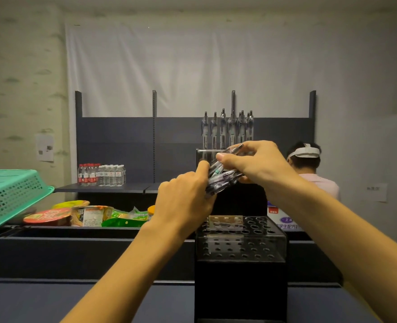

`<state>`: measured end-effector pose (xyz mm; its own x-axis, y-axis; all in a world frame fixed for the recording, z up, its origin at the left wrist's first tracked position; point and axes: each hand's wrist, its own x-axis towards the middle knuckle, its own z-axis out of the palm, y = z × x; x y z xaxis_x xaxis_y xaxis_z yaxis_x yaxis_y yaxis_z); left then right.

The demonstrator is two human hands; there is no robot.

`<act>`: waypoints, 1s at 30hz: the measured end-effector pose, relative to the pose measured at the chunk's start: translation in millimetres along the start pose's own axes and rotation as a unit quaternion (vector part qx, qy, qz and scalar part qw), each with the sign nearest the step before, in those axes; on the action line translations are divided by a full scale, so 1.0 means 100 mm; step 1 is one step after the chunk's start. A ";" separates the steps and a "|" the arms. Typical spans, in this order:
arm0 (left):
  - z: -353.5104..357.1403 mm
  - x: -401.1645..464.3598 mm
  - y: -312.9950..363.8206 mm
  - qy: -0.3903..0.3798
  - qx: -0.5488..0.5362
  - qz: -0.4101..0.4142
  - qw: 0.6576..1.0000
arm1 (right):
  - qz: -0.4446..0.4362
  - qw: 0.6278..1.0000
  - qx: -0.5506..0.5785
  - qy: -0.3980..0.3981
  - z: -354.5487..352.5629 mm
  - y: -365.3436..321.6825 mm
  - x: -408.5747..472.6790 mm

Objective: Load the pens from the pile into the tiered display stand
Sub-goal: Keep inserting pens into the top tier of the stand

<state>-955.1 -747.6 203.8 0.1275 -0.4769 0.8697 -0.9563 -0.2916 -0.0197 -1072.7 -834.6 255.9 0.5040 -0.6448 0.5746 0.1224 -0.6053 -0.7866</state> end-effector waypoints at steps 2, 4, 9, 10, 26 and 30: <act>0.00 -0.01 -0.03 0.000 0.001 0.002 1.000 | -0.001 1.000 0.023 0.010 0.06 -0.01 -0.01; 0.01 -0.02 -0.07 0.003 -0.003 0.002 1.000 | 0.013 0.999 0.047 0.015 0.10 -0.02 -0.01; -0.01 -0.02 -0.14 -0.006 -0.047 -0.001 0.999 | 0.052 0.991 0.106 0.058 0.19 -0.03 0.02; -0.01 -0.02 -0.16 -0.011 -0.058 -0.008 0.998 | 0.047 0.989 0.121 0.076 0.18 -0.03 0.03; 0.11 0.05 -0.07 -0.076 -0.029 0.079 0.994 | -0.101 0.958 0.000 0.267 0.06 -0.13 0.69; 0.14 0.02 -0.03 -0.080 -0.016 0.100 0.992 | -0.127 0.961 -0.066 0.235 0.14 -0.17 0.76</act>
<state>-948.0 -759.8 198.9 -0.0270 -0.6487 0.7606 -0.9742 -0.1534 -0.1654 -1025.1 -867.0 309.6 0.0258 -0.5890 0.8077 0.0645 -0.8053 -0.5893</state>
